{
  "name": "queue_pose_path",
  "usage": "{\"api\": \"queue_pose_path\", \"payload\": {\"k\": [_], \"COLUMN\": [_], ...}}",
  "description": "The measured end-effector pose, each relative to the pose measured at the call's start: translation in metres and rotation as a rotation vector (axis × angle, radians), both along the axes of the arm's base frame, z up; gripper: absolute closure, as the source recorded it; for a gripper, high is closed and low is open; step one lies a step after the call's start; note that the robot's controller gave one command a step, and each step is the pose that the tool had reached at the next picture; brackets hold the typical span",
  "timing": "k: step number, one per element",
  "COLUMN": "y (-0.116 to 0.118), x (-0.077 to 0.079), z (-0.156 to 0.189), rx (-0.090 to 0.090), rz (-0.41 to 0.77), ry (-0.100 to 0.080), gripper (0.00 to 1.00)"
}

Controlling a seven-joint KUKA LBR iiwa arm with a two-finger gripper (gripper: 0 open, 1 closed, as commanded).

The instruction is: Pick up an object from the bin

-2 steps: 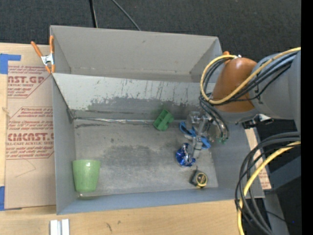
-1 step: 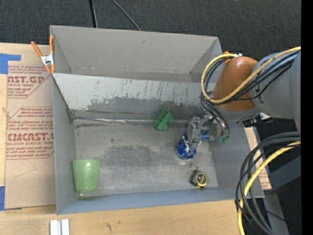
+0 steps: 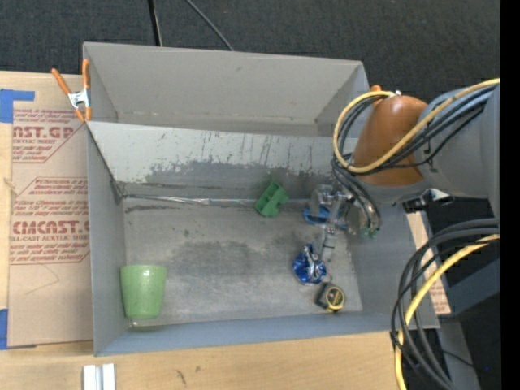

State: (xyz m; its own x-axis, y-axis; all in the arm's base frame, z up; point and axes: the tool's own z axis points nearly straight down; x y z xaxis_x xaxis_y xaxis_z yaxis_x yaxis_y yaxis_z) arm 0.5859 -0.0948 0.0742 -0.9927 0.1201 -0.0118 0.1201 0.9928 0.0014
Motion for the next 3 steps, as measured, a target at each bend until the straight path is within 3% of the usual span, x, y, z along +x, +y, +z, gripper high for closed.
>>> {"api": "queue_pose_path", "payload": {"k": [1,2,3], "y": [-0.026,-0.027,-0.022], "x": [0.006,0.004,-0.001], "z": [-0.003,-0.003,0.151], "rx": [0.001,0.0,-0.001], "rz": [-0.058,-0.057,-0.043], "ry": [0.004,0.011,0.0], "gripper": [0.0,1.0,1.0]}}
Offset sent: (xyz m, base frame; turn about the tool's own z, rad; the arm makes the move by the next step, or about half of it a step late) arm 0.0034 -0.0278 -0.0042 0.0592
